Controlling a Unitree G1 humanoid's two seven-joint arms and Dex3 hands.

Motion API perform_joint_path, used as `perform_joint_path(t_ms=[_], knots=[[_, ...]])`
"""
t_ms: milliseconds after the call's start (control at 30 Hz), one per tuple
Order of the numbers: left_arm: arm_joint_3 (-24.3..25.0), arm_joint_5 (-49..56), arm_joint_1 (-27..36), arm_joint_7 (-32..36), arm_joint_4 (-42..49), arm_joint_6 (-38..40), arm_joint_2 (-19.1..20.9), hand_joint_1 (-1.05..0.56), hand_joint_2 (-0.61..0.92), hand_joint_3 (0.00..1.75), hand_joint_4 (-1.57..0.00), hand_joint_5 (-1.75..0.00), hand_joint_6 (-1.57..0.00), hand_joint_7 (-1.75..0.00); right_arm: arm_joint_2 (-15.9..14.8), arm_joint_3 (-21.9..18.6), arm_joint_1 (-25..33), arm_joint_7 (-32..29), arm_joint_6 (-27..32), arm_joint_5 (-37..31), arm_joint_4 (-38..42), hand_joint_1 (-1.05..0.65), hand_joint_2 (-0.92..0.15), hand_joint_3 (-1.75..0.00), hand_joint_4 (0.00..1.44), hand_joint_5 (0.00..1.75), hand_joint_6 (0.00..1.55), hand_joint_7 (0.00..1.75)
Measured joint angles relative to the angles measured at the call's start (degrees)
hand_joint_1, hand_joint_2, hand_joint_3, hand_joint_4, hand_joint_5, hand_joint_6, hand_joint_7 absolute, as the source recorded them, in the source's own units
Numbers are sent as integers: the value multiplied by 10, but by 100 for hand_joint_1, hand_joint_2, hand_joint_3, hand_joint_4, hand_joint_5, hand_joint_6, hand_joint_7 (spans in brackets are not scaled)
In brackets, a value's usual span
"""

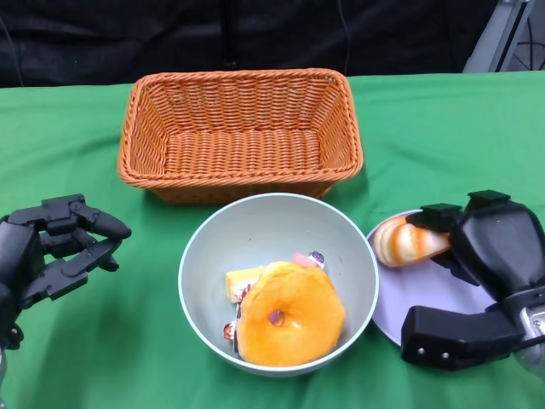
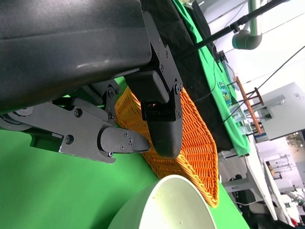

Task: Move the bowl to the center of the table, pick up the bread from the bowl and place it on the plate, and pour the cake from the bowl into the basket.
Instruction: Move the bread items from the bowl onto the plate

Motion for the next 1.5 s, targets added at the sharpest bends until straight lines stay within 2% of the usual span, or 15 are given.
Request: perform_joint_path(t_ms=[33,100,167,200,233,300,367,500,567,667,733,933,1100,1333,1500], knots=[[0,0,0,0,0,0,0,-13,92,23,-84,-124,-94,-79,-5,6,4,27,16,-5,-26,-34,-91,-2,73,95,96,9],[0,0,0,0,0,-1,0,-13,92,23,-84,-123,-94,-79,-19,14,17,99,55,-19,-94,-36,-91,-1,72,87,93,4],[0,0,0,0,0,-1,0,-13,92,24,-84,-123,-94,-79,-30,17,36,175,92,-26,-165,-47,-90,0,70,33,70,1],[0,0,0,0,0,-1,0,-13,92,24,-84,-123,-94,-79,-34,18,45,215,109,-30,-199,-49,-90,0,71,21,66,1],[0,0,0,0,0,-1,0,-13,92,24,-84,-123,-94,-79,-39,19,54,258,127,-33,-236,-53,-89,0,65,10,58,0],[0,0,-1,0,0,-1,0,-12,92,24,-84,-124,-94,-79,-46,20,73,349,161,-40,-306,-56,-88,0,62,4,54,0],[0,0,-1,0,1,0,0,-13,92,23,-83,-122,-94,-79,-52,22,87,443,189,-42,-367,-66,-91,-1,48,1,40,0],[0,1,-2,0,8,-1,0,-13,92,23,-84,-122,-94,-78,-68,25,95,629,240,-43,-477,-78,-92,-2,38,0,31,0],[0,2,-3,0,11,-1,1,-12,92,23,-84,-122,-95,-79,-74,24,95,694,256,-45,-520,-82,-92,-3,33,0,29,0],[0,2,-4,0,14,-2,1,-11,92,24,-84,-122,-95,-79,-74,20,95,759,279,-54,-560,-84,-92,-4,26,0,26,0],[0,3,-4,0,17,-5,1,-12,92,24,-84,-122,-95,-79,-74,14,95,777,287,-58,-577,-85,-92,-3,25,0,26,0],[0,3,-4,1,18,-9,1,-13,92,24,-84,-122,-94,-80,-74,4,100,780,289,-66,-599,-85,-92,-3,26,1,29,1],[0,3,-4,1,18,-11,1,-13,92,24,-84,-123,-94,-80,-74,-13,107,777,298,-86,-619,-84,-92,-3,34,4,37,4],[-2,12,-5,3,19,-16,1,-12,92,24,-84,-122,-93,-80,-63,-77,136,734,295,-64,-702,-78,-92,-7,43,7,40,2],[-2,14,-6,3,22,-16,1,-12,91,24,-84,-121,-94,-79,-60,-115,147,739,292,-15,-757,-80,-92,-8,48,8,42,2]])
